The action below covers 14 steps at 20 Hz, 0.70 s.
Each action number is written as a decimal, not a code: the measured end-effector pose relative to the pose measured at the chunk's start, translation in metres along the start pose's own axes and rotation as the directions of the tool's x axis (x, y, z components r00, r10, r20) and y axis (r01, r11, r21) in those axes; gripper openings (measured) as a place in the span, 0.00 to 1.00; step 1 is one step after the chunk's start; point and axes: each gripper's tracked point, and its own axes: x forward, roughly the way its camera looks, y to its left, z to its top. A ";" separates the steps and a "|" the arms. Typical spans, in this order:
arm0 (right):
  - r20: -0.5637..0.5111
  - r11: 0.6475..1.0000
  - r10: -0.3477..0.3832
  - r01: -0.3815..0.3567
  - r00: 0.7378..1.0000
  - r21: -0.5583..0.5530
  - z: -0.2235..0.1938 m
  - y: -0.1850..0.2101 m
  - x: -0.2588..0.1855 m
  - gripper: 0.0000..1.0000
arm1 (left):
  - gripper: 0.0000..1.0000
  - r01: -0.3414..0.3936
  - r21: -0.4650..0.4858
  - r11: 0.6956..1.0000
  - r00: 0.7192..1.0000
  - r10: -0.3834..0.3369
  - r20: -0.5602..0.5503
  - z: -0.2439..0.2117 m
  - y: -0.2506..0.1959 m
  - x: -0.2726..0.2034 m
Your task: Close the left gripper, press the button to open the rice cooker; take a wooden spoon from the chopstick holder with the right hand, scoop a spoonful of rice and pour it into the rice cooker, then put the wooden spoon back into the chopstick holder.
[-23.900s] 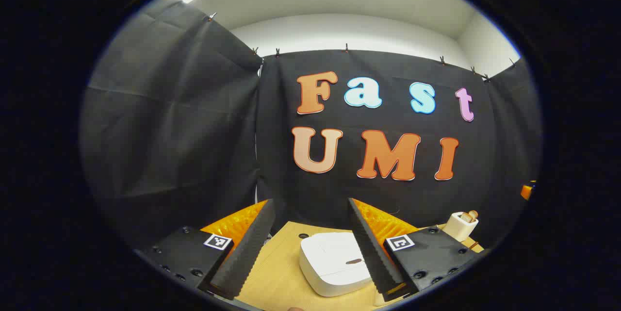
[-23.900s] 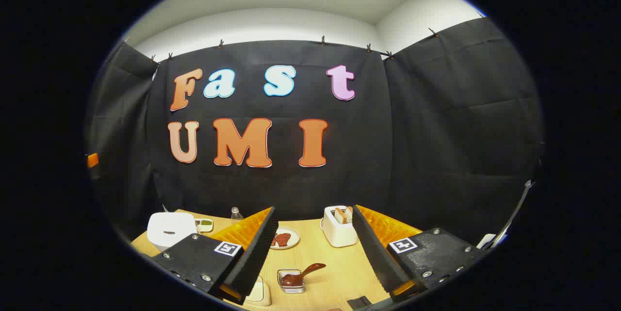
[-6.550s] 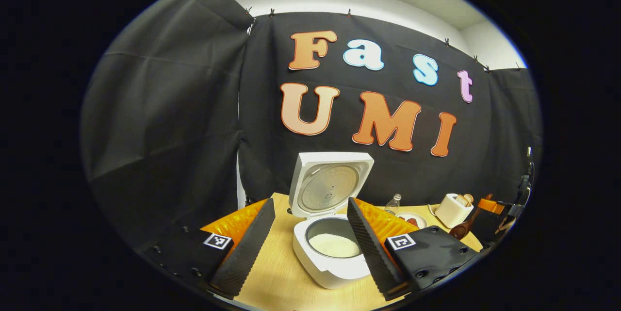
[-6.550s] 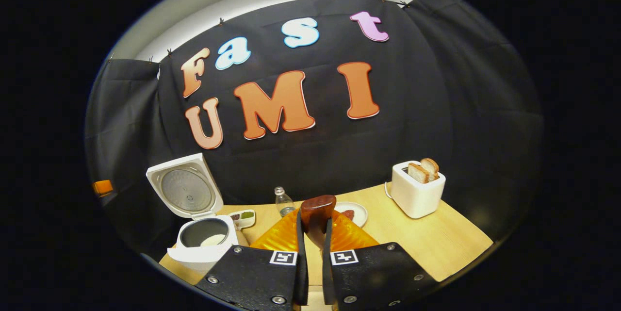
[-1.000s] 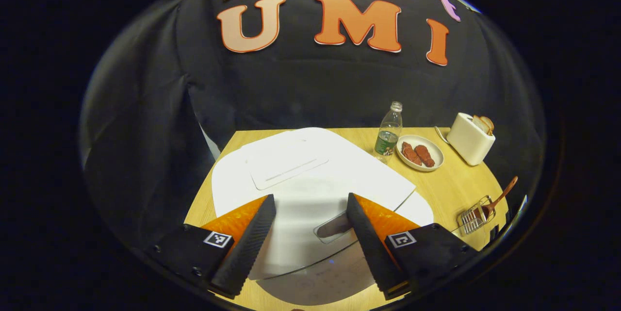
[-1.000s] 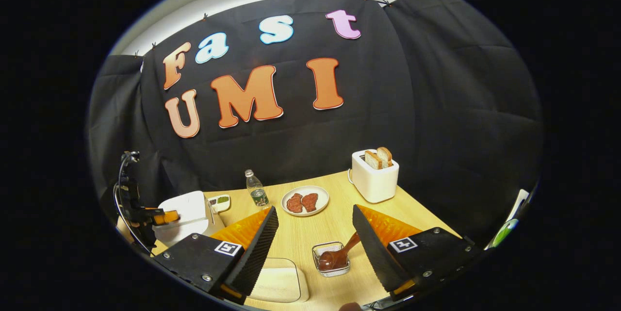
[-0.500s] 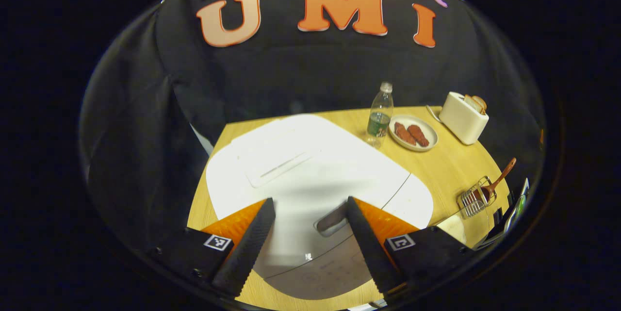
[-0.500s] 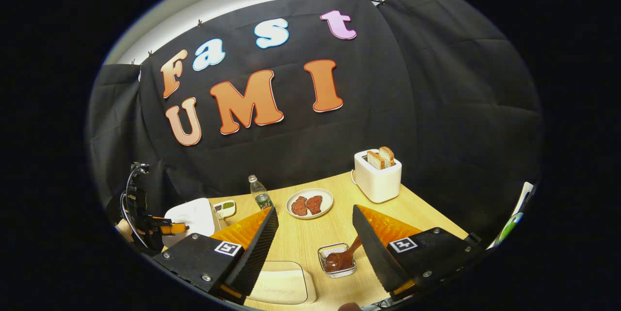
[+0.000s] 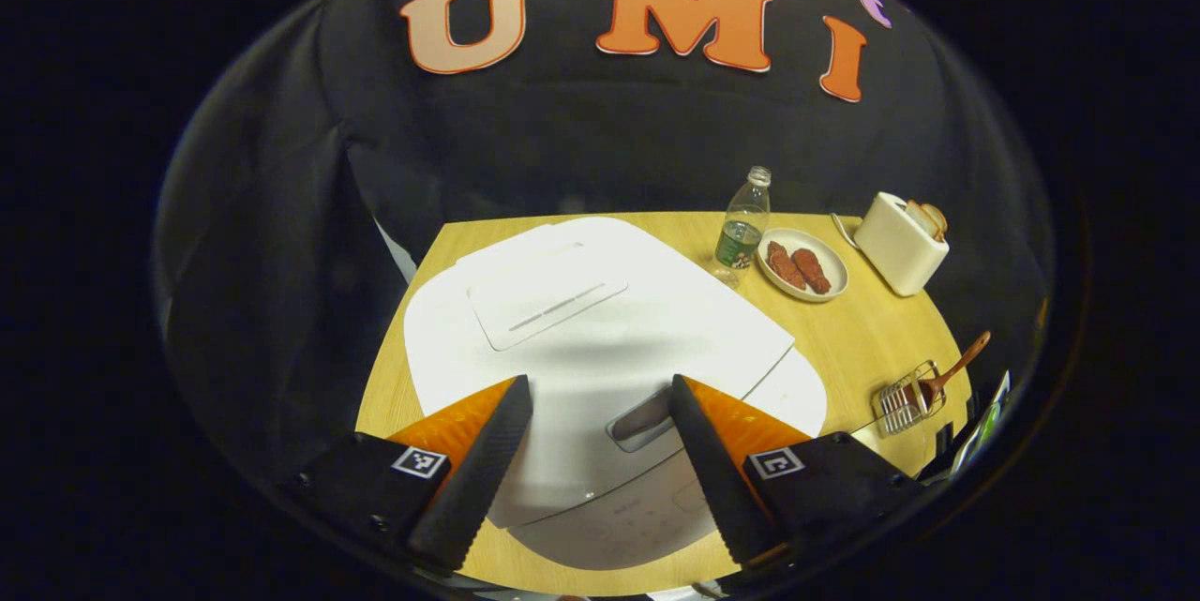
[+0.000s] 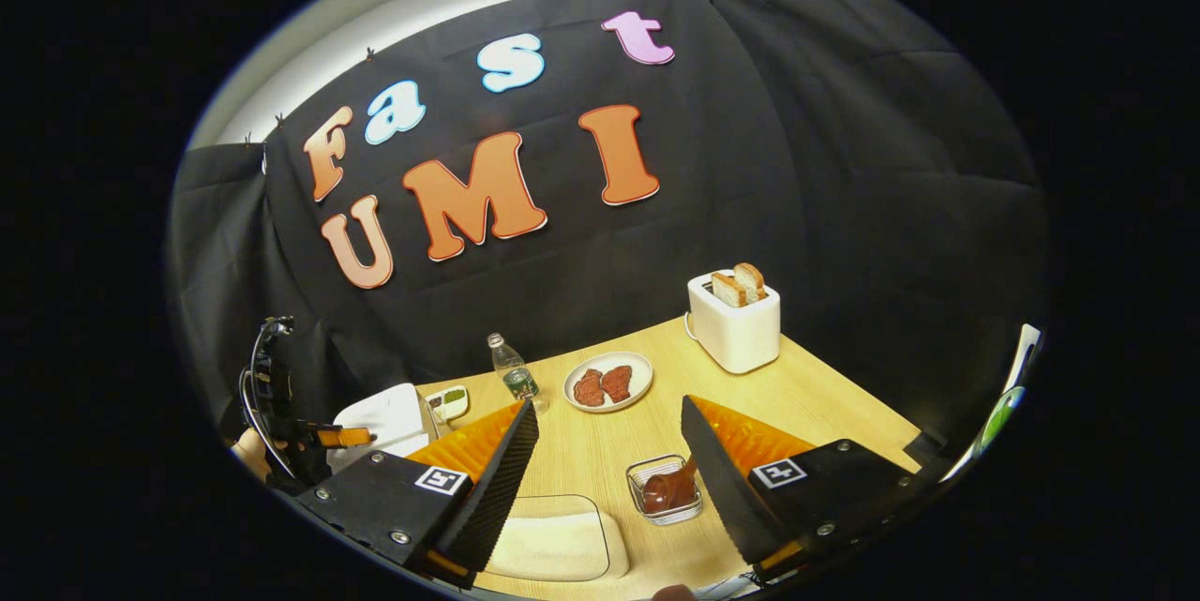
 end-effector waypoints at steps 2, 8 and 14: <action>-0.007 1.000 -0.004 0.004 1.000 0.010 -0.003 -0.003 -0.002 0.95 | 1.00 0.017 -0.073 0.997 1.000 -0.016 0.017 0.011 0.002 -0.003; -0.031 1.000 -0.007 0.007 0.999 -0.008 -0.013 -0.005 -0.001 0.94 | 1.00 -0.006 0.051 0.999 0.985 0.015 -0.169 -0.018 -0.002 0.037; -0.052 1.000 -0.008 0.007 0.999 -0.024 -0.021 -0.006 0.002 0.95 | 1.00 -0.005 0.065 0.998 1.000 0.006 -0.017 -0.004 0.001 0.042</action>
